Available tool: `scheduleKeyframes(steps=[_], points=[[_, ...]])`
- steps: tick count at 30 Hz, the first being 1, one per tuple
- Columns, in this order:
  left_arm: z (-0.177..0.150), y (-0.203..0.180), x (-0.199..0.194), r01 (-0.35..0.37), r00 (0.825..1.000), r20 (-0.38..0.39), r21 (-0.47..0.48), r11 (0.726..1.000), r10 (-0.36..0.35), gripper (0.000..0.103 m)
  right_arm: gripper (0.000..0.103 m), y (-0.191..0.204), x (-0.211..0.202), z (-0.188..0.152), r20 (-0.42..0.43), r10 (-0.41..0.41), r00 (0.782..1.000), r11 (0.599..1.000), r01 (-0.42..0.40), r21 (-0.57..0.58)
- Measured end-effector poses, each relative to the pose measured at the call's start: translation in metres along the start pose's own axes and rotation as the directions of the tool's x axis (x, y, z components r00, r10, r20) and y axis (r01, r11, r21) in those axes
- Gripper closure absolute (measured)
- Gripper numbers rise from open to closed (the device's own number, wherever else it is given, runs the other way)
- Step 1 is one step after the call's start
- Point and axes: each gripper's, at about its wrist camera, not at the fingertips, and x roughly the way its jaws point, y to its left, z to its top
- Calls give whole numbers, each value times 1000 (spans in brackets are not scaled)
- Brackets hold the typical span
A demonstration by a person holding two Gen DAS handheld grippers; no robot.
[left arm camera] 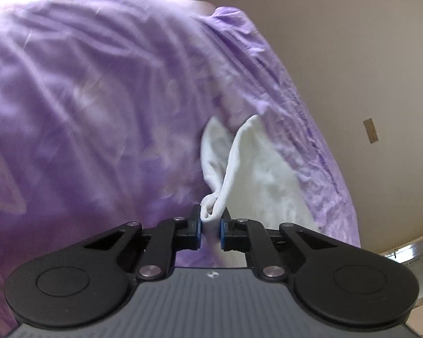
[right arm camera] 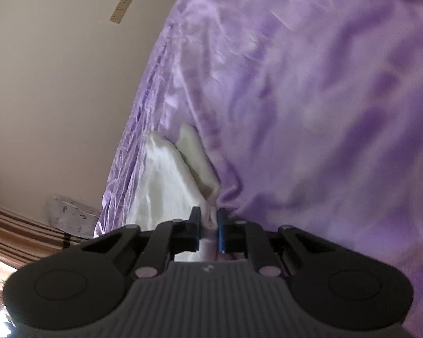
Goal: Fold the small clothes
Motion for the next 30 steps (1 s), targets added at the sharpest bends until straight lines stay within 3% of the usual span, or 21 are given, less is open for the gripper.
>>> scheduleKeyframes(steps=[6,11,18,21,26,30], points=[[3,-19,-26,-25,1000,4,51,998,25,91,97,37,-29,10,-16,0,1000,998,-1,-66],[-4,-9,-38,-51,999,-14,43,998,51,91,97,50,-49,7,-38,-42,998,995,38,-97],[-25,14,-48,-133,988,-62,100,986,140,91,98,5,-74,-29,-47,-77,996,996,75,-42],[-32,15,-48,-169,980,-71,180,969,184,91,99,-1,-84,-38,-37,-102,994,992,98,-79],[-47,25,-23,-254,952,-98,274,927,290,90,99,-29,-54,-43,-73,-212,974,975,206,-82],[-54,28,-13,-274,936,-102,384,881,336,79,101,-42,-42,-47,-95,-242,966,966,231,-119]])
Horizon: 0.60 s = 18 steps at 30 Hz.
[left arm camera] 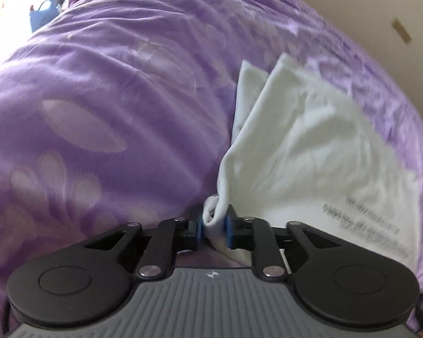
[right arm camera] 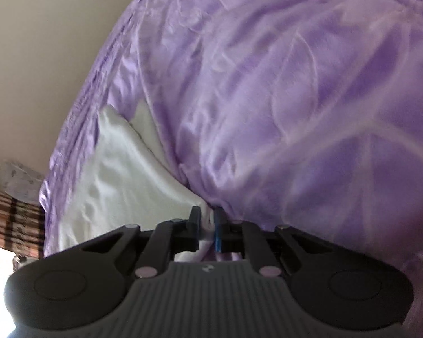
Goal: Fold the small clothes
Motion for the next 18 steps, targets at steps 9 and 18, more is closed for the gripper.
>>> scheduleKeyframes(steps=[9,18], points=[[-3,-35,-35,-220,972,-8,320,922,235,56,92,24,-18,8,-67,-110,992,980,97,-175],[22,-82,-78,-223,974,145,436,872,177,58,71,60,-60,39,15,-8,1000,909,13,-417]])
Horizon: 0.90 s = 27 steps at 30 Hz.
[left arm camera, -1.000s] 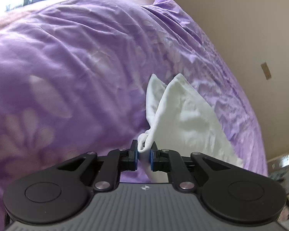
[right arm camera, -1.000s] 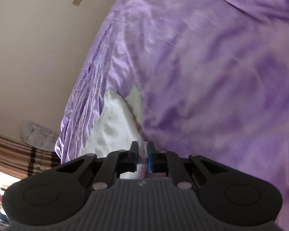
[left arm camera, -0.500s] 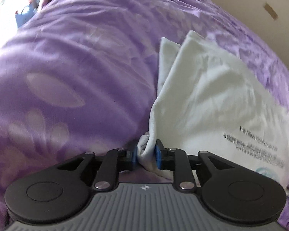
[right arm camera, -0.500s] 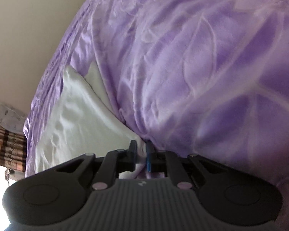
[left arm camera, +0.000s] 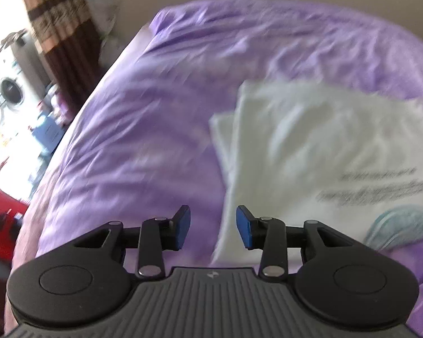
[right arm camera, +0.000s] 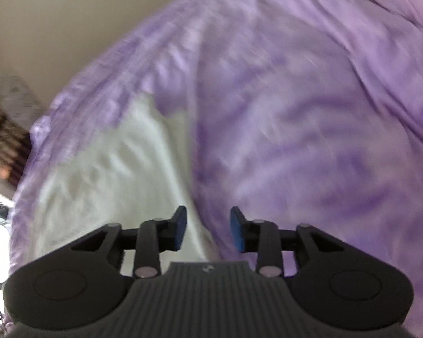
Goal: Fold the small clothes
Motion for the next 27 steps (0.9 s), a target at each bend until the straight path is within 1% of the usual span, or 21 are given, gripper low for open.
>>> scheduleKeyframes(steps=[2,4,6,8,9,11,14,18,20,23,24,26,27], points=[[10,-12,1,27,999,42,12,1000,-27,58,71,4,11,13,18,40,999,999,-40,-5],[18,-22,4,68,995,70,16,998,-69,57,71,5,30,24,4,103,995,993,-103,50],[27,-32,13,119,991,69,2,993,-119,58,71,2,50,31,-17,159,987,982,-157,109],[33,-42,21,161,985,65,-6,987,-160,58,71,5,72,37,-33,181,983,977,-175,124],[34,-47,24,166,984,64,-4,986,-166,58,70,4,82,39,-41,184,982,976,-178,126],[36,-56,32,166,984,58,16,986,-167,57,65,0,95,42,-61,197,979,973,-187,134],[36,-65,47,166,985,28,41,985,-168,58,65,-7,113,45,-91,206,974,970,-192,148],[35,-68,66,179,984,-3,43,983,-179,58,64,-18,133,47,-136,221,966,968,-200,151],[35,-70,74,180,984,-18,38,983,-179,58,64,-22,142,48,-159,253,954,961,-229,153],[35,-72,83,213,976,-47,24,977,-212,62,62,-22,154,49,-184,304,935,948,-278,155],[35,-73,85,225,973,-51,31,974,-223,63,62,-20,157,49,-187,297,936,951,-274,141],[36,-79,87,235,971,-52,57,970,-232,64,68,-19,162,49,-191,285,940,956,-264,126],[37,-82,86,240,970,-52,70,968,-237,65,82,-19,164,50,-187,281,941,957,-260,130]])
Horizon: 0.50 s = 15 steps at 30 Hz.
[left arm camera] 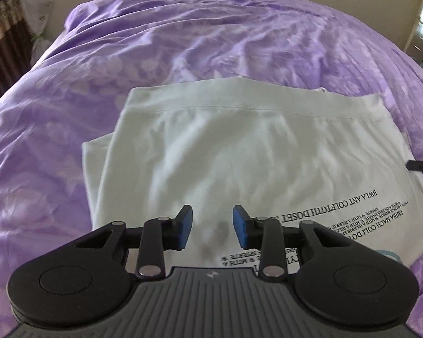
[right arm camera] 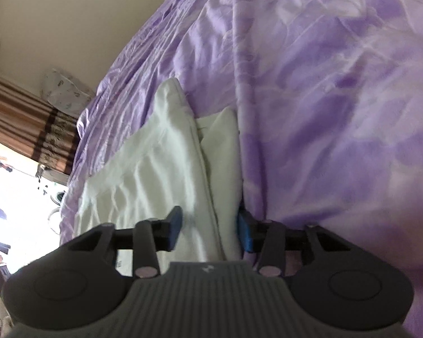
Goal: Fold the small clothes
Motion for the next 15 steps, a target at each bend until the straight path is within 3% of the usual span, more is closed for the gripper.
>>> scheduleKeyframes(steps=[1,4,7,15], points=[[2,-3,0,6,1000,3,16,1000,-6,66,92,-1,-1,0,-2,12,1000,1000,-12,9],[10,-15,1,10,1000,11,64,998,-10,66,96,11,-9,4,19,24,1000,999,-23,-22],[22,-26,6,9,1000,23,100,995,-12,66,98,41,-26,9,41,26,999,996,-22,-85],[32,-36,-10,12,997,67,152,988,-23,67,99,151,-48,17,14,-72,997,976,73,-205]])
